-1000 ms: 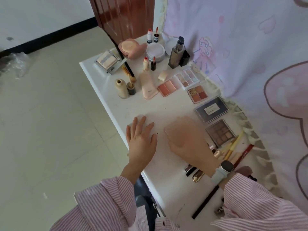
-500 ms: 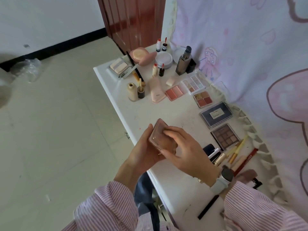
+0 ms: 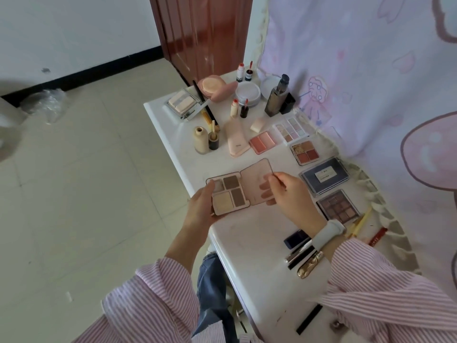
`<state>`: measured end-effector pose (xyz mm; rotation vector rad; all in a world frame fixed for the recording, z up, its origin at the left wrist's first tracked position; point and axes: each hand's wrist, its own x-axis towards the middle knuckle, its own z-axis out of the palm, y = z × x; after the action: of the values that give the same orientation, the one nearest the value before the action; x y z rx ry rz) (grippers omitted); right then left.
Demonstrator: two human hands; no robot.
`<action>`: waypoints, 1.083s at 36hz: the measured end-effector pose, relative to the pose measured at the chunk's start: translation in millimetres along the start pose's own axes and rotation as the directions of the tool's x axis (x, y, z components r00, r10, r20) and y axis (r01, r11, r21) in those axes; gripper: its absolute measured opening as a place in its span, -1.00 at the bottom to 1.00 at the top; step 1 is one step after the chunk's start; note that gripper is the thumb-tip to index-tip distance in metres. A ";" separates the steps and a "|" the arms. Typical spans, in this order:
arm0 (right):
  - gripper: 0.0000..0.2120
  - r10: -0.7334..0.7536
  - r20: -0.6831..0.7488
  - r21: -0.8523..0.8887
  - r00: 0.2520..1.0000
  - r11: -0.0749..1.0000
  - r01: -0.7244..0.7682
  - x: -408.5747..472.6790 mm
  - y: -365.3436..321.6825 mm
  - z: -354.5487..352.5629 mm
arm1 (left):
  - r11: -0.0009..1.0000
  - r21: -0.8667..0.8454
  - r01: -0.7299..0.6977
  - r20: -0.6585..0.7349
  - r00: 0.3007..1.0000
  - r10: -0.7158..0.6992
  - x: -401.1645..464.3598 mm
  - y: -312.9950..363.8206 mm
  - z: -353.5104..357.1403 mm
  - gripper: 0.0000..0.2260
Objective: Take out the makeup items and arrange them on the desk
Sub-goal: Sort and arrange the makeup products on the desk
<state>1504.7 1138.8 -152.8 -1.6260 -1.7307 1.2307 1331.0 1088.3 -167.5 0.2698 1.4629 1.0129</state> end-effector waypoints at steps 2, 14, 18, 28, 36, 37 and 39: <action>-0.83 0.016 0.001 0.034 1.000 0.999 -0.016 8.5 -4.9 3.1 | 0.976 0.185 -0.114 -0.066 0.990 0.128 2.3 1.2 0.5 -0.65; -0.84 0.087 0.055 0.152 0.995 0.984 -0.094 41.6 -15.1 18.9 | 0.775 0.624 -0.102 -0.193 0.941 0.280 25.1 11.9 -4.8 -0.77; -0.83 0.072 0.041 0.167 0.997 0.983 -0.078 43.3 -15.8 18.8 | 0.720 0.687 -0.099 -0.179 0.937 0.300 25.9 6.8 -5.5 -0.79; -0.75 -0.134 -0.122 -0.246 0.984 0.964 0.101 11.2 15.3 -18.9 | 0.435 0.830 -0.348 -0.068 0.712 0.699 -5.4 -20.7 17.8 -0.58; -0.50 -0.001 -0.160 -0.777 0.987 0.616 -0.125 6.2 52.4 -67.2 | 0.136 0.796 -0.590 0.364 0.645 0.672 -21.0 -73.8 49.6 -0.65; -0.46 0.049 -0.142 -0.793 0.989 0.592 -0.144 8.0 53.9 -68.1 | 0.096 0.805 -0.585 0.392 0.647 0.654 -18.9 -78.6 50.7 -0.66; -0.44 0.103 -0.111 -0.802 0.988 0.578 -0.151 12.1 56.1 -66.6 | 0.019 0.826 -0.563 0.428 0.649 0.629 -13.3 -86.0 49.4 -0.66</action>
<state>1587.1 1163.9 -169.9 -2.2727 -2.3620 0.3734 1412.1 1049.3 -211.2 1.9452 1.9013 0.6230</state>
